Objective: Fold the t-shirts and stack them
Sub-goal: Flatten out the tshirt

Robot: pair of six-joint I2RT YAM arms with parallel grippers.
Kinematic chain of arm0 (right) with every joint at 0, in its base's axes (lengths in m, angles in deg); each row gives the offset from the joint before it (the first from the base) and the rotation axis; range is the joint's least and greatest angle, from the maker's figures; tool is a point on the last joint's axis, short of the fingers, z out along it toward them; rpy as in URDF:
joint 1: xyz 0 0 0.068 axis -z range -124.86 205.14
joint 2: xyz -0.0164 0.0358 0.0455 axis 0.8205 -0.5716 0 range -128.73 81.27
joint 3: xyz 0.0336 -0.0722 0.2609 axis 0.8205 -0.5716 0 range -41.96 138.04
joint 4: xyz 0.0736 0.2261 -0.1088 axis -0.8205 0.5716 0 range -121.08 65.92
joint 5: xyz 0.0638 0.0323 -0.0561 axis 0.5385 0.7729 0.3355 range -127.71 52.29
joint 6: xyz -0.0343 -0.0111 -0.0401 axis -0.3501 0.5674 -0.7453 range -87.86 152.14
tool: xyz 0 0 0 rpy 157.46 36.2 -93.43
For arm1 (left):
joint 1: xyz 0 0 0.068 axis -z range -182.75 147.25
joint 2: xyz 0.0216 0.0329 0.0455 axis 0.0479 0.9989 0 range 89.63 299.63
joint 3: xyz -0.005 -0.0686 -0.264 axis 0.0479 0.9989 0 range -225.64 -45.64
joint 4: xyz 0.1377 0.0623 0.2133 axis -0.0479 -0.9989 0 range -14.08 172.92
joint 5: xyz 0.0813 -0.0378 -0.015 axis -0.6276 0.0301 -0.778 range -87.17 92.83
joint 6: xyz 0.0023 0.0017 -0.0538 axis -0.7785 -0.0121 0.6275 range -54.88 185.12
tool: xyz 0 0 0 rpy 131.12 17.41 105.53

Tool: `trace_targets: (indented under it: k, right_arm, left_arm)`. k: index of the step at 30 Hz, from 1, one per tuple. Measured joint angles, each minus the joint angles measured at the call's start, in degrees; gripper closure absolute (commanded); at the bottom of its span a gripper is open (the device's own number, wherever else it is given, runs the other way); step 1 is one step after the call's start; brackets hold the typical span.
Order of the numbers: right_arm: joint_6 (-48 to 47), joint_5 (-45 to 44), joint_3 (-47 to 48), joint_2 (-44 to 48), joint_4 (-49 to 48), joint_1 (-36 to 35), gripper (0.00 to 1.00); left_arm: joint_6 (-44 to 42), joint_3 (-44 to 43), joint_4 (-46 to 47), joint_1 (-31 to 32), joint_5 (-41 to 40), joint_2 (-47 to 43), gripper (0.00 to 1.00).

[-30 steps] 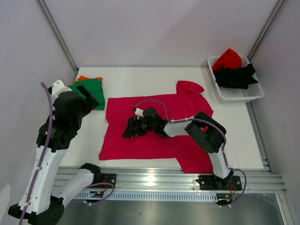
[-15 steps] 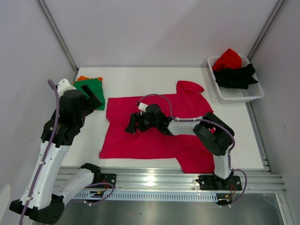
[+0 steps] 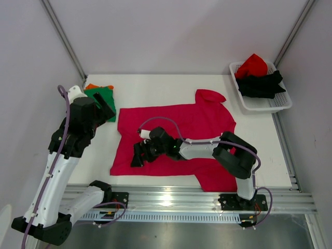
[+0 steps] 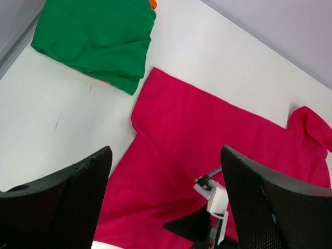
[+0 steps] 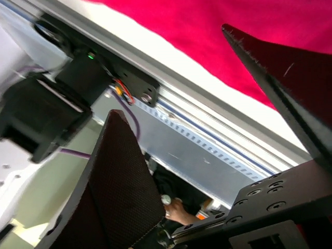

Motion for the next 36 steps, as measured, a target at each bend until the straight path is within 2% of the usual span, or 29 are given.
trace_targets:
  k: [5, 36]
  right_arm:
    - [0.0, 0.7, 0.0, 0.0, 2.1, -1.7, 0.1]
    - [-1.2, -0.7, 2.7, -4.6, 3.7, -0.4, 0.1]
  left_arm:
    - [0.0, 0.0, 0.0, 0.0, 0.0, 0.0, 0.13]
    - [-0.5, 0.0, -1.0, -0.1, -0.5, -2.7, 0.12]
